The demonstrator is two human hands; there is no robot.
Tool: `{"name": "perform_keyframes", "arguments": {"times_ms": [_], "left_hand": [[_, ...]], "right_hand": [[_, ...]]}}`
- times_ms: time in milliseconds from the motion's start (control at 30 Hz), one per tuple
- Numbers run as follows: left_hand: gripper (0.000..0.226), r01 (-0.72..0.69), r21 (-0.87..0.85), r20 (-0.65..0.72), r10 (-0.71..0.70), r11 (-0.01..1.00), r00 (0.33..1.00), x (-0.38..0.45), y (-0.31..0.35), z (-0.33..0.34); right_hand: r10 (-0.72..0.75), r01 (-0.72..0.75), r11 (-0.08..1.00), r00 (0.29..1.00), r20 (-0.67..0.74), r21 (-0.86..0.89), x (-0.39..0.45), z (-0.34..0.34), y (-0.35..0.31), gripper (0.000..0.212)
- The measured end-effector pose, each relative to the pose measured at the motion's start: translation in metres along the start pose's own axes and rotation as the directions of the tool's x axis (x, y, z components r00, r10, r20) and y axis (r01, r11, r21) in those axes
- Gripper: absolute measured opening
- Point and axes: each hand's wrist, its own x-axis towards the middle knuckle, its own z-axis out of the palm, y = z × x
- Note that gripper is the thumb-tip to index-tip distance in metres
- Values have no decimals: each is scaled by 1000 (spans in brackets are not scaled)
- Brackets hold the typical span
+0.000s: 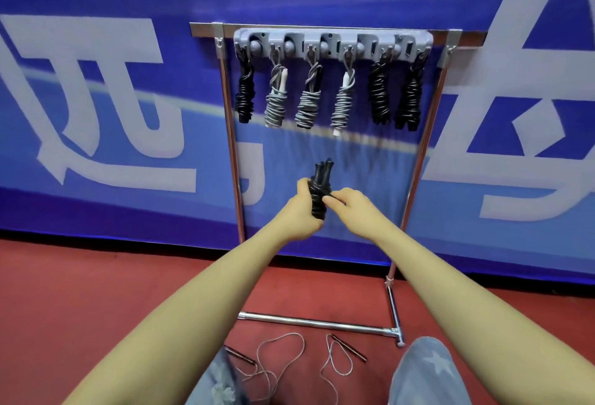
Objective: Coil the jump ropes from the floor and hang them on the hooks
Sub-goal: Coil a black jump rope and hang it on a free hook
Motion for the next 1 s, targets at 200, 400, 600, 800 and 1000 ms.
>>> {"name": "perform_keyframes", "arguments": {"times_ms": [200, 400, 600, 800, 1000], "left_hand": [[48, 103, 158, -118, -85, 982, 989, 7, -26, 29], [47, 192, 178, -207, -154, 965, 966, 7, -58, 55], [39, 182, 34, -196, -172, 983, 965, 7, -87, 74], [56, 339, 317, -194, -289, 886, 937, 11, -110, 95], [54, 259, 560, -187, -184, 787, 965, 10, -130, 105]], "right_hand": [[9, 4, 995, 991, 137, -95, -8, 24, 36, 29], [38, -38, 999, 995, 88, -10, -5, 50, 61, 25], [46, -69, 962, 995, 91, 263, -6, 77, 84, 29], [106, -119, 929, 993, 56, 349, -8, 109, 111, 25], [74, -93, 949, 995, 73, 301, -7, 129, 122, 25]]}}
